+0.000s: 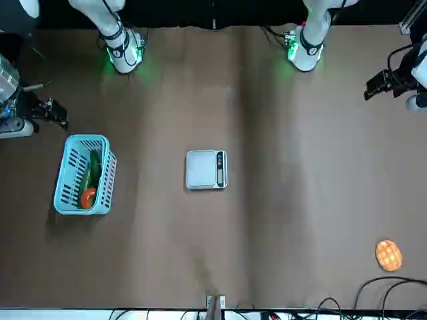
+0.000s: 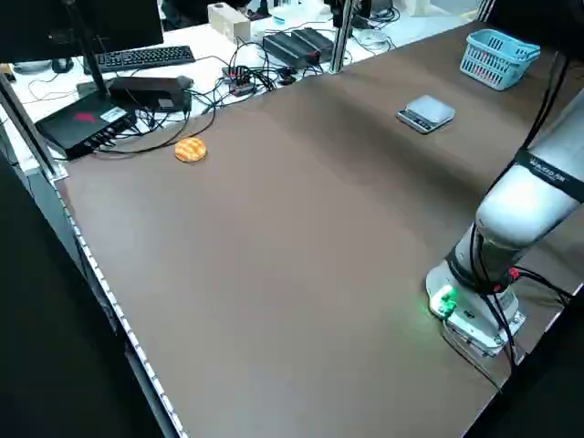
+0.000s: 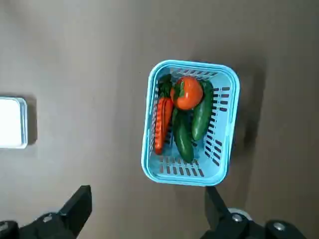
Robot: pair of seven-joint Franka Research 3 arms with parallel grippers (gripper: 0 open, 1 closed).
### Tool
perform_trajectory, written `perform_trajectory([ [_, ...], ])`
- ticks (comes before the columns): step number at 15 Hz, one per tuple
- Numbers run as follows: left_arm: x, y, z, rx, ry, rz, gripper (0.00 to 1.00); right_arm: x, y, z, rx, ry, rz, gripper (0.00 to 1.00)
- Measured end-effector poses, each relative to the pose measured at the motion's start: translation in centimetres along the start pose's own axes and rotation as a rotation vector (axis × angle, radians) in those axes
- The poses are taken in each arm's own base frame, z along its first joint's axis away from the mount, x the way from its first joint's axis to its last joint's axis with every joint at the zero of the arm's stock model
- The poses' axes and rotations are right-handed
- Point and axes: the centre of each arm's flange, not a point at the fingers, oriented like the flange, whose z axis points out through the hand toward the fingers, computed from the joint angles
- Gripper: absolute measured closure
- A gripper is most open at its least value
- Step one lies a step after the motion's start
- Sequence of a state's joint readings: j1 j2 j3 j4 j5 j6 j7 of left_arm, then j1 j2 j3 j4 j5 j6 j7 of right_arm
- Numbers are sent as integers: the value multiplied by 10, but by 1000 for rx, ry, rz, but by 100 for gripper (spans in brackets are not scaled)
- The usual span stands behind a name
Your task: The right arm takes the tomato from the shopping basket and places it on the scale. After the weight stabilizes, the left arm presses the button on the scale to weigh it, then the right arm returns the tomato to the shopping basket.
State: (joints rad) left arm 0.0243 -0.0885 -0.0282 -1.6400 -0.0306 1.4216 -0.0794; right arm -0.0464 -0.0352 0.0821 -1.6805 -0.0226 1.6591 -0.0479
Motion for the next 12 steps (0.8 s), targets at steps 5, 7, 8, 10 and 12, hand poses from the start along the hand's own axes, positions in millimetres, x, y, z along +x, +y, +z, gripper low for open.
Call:
perform_trajectory([
  [5,-2,-2,5,0,-10,-8,0,0,2,0,0,-1,3,0],
  [7,-4,-1,5,1,-18,-7,0,0,3,0,0,-1,5,0],
  [8,-4,-1,6,2,-24,-7,0,0,2,0,0,-1,5,0],
  [10,-3,-2,9,2,-31,-8,0,0,3,0,0,-1,5,0],
  [12,-2,-3,11,2,-36,-9,0,0,3,1,-1,-2,5,0],
])
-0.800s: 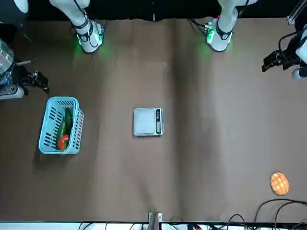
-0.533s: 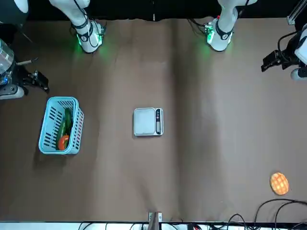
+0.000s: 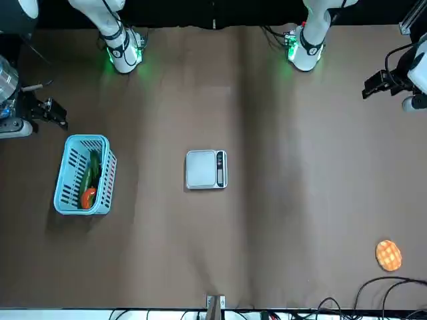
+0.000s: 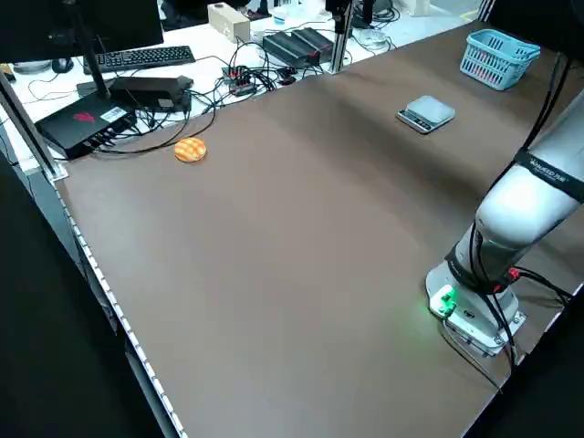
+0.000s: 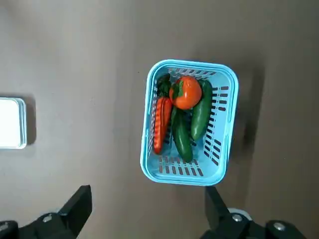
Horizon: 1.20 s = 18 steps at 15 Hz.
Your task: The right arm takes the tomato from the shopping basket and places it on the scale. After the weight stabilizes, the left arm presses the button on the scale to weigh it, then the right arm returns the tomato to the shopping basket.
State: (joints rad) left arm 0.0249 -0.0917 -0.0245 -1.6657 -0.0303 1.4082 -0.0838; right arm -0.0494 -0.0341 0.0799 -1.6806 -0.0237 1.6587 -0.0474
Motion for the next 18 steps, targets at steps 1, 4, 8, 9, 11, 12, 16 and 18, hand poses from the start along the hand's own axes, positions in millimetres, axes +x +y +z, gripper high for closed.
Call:
perform_trajectory([
  [1,2,-1,1,0,-3,0,0,0,1,1,0,-1,1,0],
  [4,14,2,16,2,-33,3,0,4,2,5,0,2,3,0],
  [8,39,14,44,9,-83,20,0,8,5,9,0,11,7,0],
  [9,44,14,49,9,-91,20,0,11,7,12,1,18,13,0],
  [11,50,14,52,9,-96,19,0,17,18,23,3,18,30,0],
  [12,51,14,53,9,-98,20,0,22,23,33,5,10,38,0],
  [16,57,15,60,9,-100,24,0,47,36,86,15,-16,50,0],
  [18,61,15,64,9,-101,27,0,61,49,124,18,-3,64,0],
])
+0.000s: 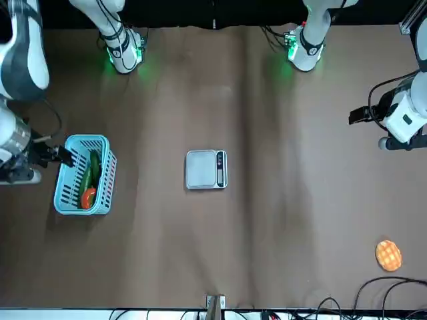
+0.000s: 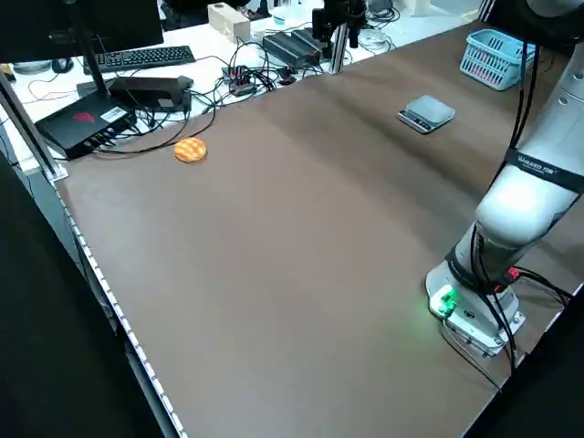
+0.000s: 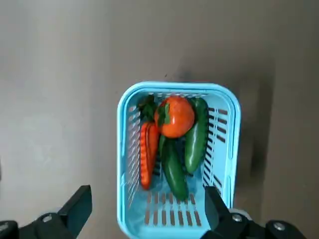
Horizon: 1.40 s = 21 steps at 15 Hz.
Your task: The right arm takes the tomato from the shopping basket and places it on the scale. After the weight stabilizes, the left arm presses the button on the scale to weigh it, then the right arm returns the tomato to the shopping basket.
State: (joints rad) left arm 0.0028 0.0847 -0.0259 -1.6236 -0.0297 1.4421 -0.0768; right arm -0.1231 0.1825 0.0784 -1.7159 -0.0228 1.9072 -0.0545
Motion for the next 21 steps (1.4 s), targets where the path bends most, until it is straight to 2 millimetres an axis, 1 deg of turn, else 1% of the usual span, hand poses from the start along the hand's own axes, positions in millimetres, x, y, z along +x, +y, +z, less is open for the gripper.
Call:
perform_trajectory([
  [2,3,0,3,0,-5,0,0,9,7,21,2,16,-6,0],
  [4,5,1,5,1,-7,0,0,16,13,37,11,29,-5,0],
  [6,5,1,6,1,-8,-5,0,20,20,52,40,26,15,1],
  [7,5,1,6,1,-8,-6,0,23,25,61,49,30,25,4],
  [10,6,3,7,2,-12,1,0,29,35,91,54,46,29,4],
  [13,6,14,10,7,-17,21,0,31,45,119,53,63,11,4],
  [16,3,35,11,14,-20,58,0,26,53,147,54,60,11,4],
  [18,2,46,11,18,-21,81,0,22,53,160,52,69,11,4],
  [21,0,53,12,22,-21,115,0,18,51,171,48,90,11,4],
])
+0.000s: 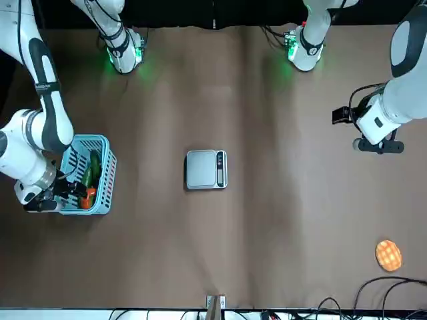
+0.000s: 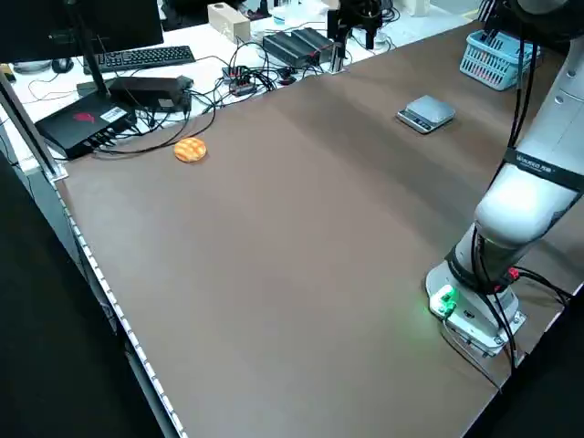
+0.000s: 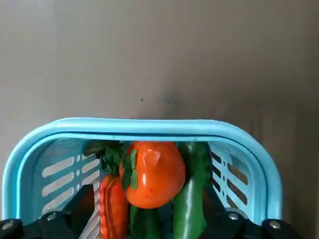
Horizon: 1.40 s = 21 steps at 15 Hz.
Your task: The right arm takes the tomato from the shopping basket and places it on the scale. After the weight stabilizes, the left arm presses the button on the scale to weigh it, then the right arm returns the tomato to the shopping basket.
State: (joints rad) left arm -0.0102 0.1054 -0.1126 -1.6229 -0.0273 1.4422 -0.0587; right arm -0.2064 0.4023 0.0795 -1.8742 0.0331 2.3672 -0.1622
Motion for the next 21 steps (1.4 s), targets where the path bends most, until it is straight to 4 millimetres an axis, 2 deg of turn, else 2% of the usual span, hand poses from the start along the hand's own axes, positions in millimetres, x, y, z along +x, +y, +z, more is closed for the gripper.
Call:
perform_trajectory([
  [5,2,6,-2,8,21,219,0,-5,4,26,1,-1,4,4],
  [8,3,8,-4,85,26,366,0,-8,5,40,5,-19,6,4],
  [15,2,24,-4,145,7,661,0,-6,4,53,5,-2,3,4],
  [21,6,28,-4,166,0,950,0,-9,5,69,10,-16,7,4],
])
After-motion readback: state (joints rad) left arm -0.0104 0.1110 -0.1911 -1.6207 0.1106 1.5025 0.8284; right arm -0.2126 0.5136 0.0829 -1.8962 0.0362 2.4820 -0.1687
